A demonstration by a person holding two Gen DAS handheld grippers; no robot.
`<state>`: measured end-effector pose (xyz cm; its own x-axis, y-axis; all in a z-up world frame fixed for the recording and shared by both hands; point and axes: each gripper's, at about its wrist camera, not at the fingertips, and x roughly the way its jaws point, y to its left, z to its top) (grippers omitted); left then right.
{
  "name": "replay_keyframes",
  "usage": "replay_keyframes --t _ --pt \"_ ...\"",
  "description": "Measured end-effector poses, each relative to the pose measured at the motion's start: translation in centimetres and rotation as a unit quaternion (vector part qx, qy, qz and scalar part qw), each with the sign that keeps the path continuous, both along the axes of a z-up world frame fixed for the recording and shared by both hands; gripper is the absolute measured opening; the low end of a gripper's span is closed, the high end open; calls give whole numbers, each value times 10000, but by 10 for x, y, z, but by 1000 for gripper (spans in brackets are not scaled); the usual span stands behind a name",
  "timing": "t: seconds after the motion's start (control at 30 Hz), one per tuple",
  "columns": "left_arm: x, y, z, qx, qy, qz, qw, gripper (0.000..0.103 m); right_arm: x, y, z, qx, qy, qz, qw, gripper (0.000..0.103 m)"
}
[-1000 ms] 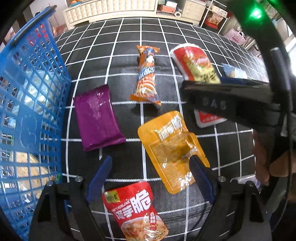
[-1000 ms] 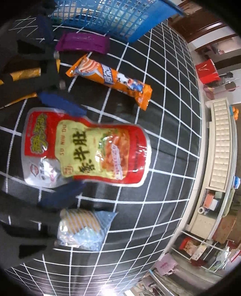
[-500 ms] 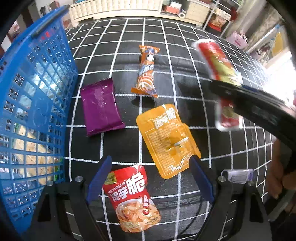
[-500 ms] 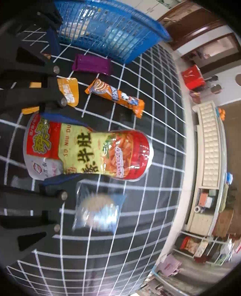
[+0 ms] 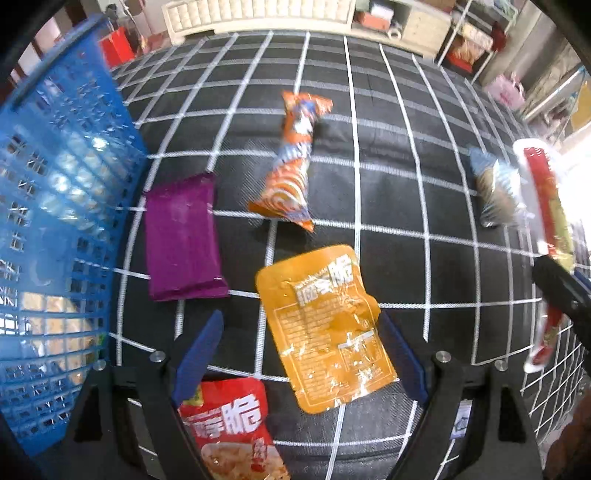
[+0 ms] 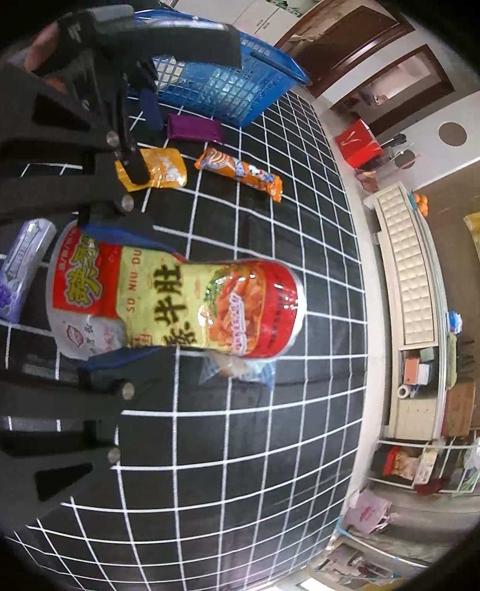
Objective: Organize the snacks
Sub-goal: 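Grasp the orange pouch with the left gripper while the right lifts the red-and-yellow bag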
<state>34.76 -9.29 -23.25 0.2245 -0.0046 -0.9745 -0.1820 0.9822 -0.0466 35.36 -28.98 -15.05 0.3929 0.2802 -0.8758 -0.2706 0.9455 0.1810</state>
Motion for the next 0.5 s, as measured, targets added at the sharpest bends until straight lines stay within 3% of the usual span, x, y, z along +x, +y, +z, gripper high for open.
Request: replay_keyframes --t 0.27,0.33,0.4,0.5 --pt "10 -22 -5 217 -33 135 9997 84 -2 -10 -7 95 82 -22 9999 52" --pt "11 -25 -5 189 -54 133 9997 80 -3 -11 -8 178 124 -27 9998 52" --pt "5 -32 2 179 -94 28 9998 60 -4 -11 -9 241 157 -35 9996 52" --pt "-1 -40 9 151 -97 -143 9997 45 -5 -12 -10 326 201 -52 9993 52"
